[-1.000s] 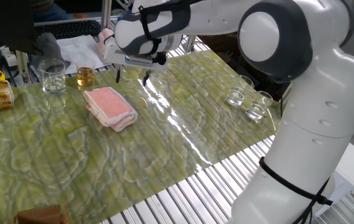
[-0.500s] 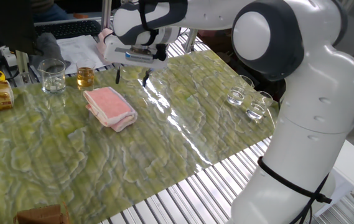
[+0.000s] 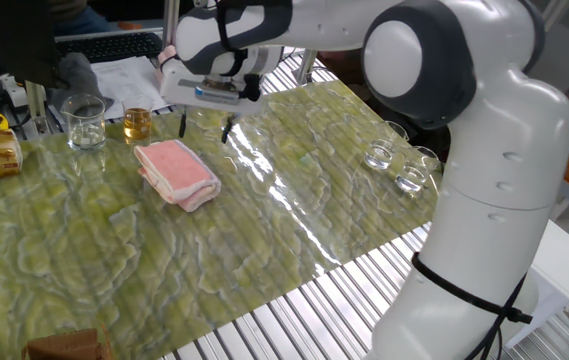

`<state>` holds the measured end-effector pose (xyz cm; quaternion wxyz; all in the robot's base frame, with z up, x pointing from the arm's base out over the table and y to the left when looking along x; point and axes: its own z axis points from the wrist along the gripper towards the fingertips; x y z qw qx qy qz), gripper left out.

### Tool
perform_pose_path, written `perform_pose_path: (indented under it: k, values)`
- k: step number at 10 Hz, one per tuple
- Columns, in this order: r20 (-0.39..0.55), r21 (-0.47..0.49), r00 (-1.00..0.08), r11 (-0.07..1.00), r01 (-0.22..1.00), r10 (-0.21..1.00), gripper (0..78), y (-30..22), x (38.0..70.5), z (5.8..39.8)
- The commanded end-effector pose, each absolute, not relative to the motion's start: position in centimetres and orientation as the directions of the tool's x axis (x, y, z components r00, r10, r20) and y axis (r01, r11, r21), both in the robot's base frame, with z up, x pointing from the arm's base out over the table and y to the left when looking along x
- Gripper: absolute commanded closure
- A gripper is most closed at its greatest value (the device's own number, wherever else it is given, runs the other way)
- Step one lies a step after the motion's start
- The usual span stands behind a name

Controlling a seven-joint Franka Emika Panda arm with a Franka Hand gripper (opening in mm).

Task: Clean the table with a cloth

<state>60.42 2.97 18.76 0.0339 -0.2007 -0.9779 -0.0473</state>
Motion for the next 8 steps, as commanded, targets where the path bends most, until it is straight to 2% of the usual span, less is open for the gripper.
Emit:
perform_pose_path:
  k: [1,3,8]
  values:
    - [0.070,0.081,-0.926,0.923,0.376,0.371,0.1,3.5,61.1,17.2]
    - [0.048,0.094,-0.939,0.934,0.345,0.342,0.1,3.6,60.6,14.5]
    - [-0.002,0.105,-0.955,0.949,0.296,0.298,0.1,3.6,60.9,10.4]
